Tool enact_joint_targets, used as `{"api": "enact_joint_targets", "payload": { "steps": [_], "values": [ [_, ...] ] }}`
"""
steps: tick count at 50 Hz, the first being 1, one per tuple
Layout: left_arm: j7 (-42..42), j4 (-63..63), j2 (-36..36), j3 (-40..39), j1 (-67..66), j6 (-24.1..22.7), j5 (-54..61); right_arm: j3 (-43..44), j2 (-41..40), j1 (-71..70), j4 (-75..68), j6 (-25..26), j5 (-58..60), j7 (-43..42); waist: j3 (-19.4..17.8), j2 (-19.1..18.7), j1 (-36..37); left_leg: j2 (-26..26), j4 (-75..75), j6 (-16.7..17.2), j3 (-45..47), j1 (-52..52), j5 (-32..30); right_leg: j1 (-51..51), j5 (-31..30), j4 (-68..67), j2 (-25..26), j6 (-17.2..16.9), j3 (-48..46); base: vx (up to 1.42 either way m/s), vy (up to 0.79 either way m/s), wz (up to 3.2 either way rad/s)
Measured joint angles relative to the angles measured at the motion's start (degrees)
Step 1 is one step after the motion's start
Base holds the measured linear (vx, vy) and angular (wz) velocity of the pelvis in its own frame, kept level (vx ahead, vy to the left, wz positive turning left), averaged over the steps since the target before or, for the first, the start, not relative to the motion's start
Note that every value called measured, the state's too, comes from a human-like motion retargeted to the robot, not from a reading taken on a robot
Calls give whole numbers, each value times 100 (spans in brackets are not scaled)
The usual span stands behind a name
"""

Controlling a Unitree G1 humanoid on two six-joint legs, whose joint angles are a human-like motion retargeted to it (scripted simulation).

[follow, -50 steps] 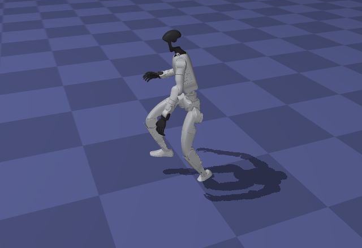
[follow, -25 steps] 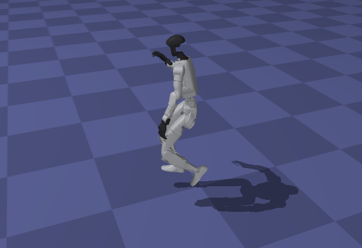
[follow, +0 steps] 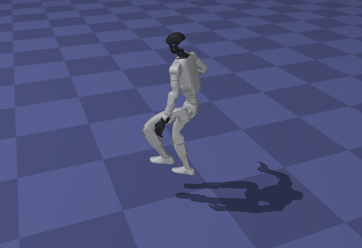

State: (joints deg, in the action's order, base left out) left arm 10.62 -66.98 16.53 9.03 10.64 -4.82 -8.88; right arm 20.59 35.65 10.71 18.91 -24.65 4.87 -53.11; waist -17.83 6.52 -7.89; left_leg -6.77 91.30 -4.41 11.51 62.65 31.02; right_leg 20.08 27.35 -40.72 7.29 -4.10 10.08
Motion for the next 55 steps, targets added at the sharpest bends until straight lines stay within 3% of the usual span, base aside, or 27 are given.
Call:
{"api": "enact_joint_targets", "payload": {
  "steps": [7,12,16,26,32,40,47,55],
  "values": [
    [653,1066,203,59,24,-230,-171,15,-270,979,-22,-236,396,-1038,98,106,-134,11,-332,-434,274,-314,617,2,-202,44,-153,-233,-23,21,5,-18],
    [946,2209,370,226,-16,-439,-299,-248,-293,1641,-534,-399,386,-1378,259,125,-58,-44,-585,-643,439,-557,940,45,-676,104,-434,-325,-624,23,7,-34],
    [1046,3130,511,412,-27,-586,-383,-661,-168,1957,-1252,-484,282,-1361,404,116,-23,-32,-911,-711,568,-808,989,83,-1324,150,-596,-524,-774,23,9,-27],
    [874,4259,687,990,107,-780,-524,-1974,252,1673,-3456,-448,291,-599,645,-90,-53,-11,-2269,-706,895,-1866,905,43,-2233,-144,-1021,-537,-1361,20,13,-40],
    [658,4269,567,1331,189,-782,-465,-2551,361,1202,-4432,-296,446,107,711,-270,-214,195,-3532,-626,1170,-2751,704,205,-1753,-1395,-1615,-147,-1924,13,18,-54],
    [498,4149,444,1577,201,-688,-220,-2946,333,340,-4776,137,444,1312,612,-443,-715,730,-5218,-774,1388,-3927,344,1204,-826,-4599,-2452,408,-1774,5,25,-48],
    [496,4204,429,1685,26,-600,49,-3173,459,-442,-4214,555,519,2096,509,-794,-1003,689,-6048,-781,1349,-4371,183,2679,-26,-6510,-2005,568,-1346,2,22,-36],
    [481,4332,332,1742,-231,-593,342,-3536,589,-1491,-3386,827,579,2532,410,-1064,-999,589,-6674,-629,1398,-4645,-61,3932,709,-6353,-1435,639,-1515,5,11,-27]
  ]
}}
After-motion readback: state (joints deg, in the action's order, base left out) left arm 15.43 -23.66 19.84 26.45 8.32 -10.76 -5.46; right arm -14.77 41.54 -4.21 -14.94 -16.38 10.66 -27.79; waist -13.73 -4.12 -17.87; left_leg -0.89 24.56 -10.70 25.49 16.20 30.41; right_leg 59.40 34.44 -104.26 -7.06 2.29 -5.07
